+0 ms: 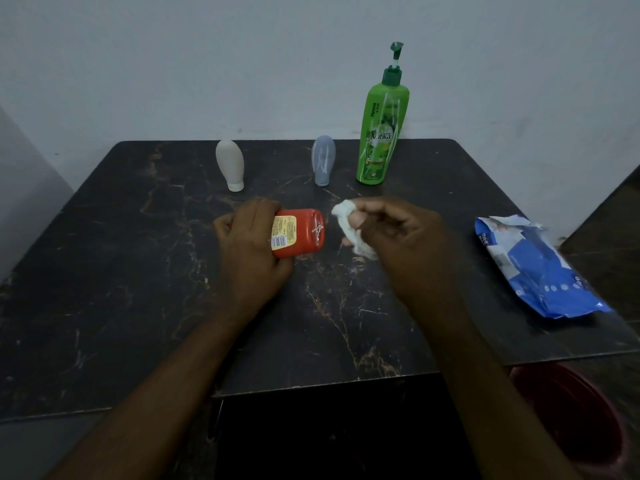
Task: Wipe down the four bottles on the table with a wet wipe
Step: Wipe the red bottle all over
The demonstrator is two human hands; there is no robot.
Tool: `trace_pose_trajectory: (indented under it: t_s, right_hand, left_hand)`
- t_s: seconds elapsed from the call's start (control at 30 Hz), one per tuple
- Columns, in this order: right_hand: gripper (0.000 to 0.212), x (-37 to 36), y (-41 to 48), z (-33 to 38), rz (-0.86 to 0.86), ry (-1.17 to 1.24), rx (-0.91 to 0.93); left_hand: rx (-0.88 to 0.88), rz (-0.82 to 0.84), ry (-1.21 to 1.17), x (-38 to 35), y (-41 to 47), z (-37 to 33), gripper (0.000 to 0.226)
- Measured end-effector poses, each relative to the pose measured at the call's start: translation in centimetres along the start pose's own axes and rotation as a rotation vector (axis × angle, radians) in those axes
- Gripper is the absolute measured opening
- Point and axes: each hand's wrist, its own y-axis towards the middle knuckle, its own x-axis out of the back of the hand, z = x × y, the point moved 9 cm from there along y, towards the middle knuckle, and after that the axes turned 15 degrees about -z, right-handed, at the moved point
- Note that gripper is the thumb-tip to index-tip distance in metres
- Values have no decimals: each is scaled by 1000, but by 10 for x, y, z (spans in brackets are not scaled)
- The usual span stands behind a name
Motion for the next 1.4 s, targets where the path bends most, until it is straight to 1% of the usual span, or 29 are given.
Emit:
trace_pose_trajectory:
  t_s: [0.13,0.23,0.3,0.4,0.57,0.63,0.73,0.83,0.87,0.93,1.0,1.1,1.2,1.27,1.33,1.4]
  right_hand:
    - [21,-11,-6,-2,-1,-269,238]
    - [25,-17,-11,5,10,-361,414]
    - [24,-20,-15,7,18,-390,473]
    - [18,-17,-12,11,-3,-366,452]
    - [14,-22,-18,20,124,-363,452]
    - [17,-23,-15,21,111,-419,478]
    - [25,-24,-4,18,36,-505,493]
    - [32,-26,-5,17,11,-522,519]
    - [31,-28,-9,18,40,-515,528]
    - [20,-29,-17,23,116,-511,568]
    - [12,-30,-25,29,177,-476,590]
    - [11,-35,-33,30,231,-396,516]
    - [8,-35,-35,21,233,-351,415]
    - [5,-28,-31,19,189,-268,353]
    - [5,-18,-22,19,108,-214,310]
    - [7,-13,-13,20,55,-240,325]
  left_hand:
    - [-34,13,-39,1,-2,-5,54]
    - [-27,18,-60,3,-1,-4,55]
    - [-26,25,-67,3,-1,-5,54]
    - [-28,44,-65,0,-3,-5,54]
    - [-4,27,-84,0,-3,-2,48]
    - [-3,26,-107,0,-4,-4,45]
    - [-2,37,-109,0,-5,-6,46]
    - [12,65,-101,-4,-6,-6,48]
    - [10,69,-98,-4,-6,-5,47]
    - [16,72,-106,-5,-8,-3,46]
    - [52,70,-135,-7,-8,0,44]
    - [91,49,-217,-8,-5,0,33]
    - [90,28,-256,-9,-3,1,27]
    - [75,24,-222,-7,-4,0,29]
    - [57,32,-189,-7,-7,-2,34]
    - [43,53,-171,-8,-9,-5,41]
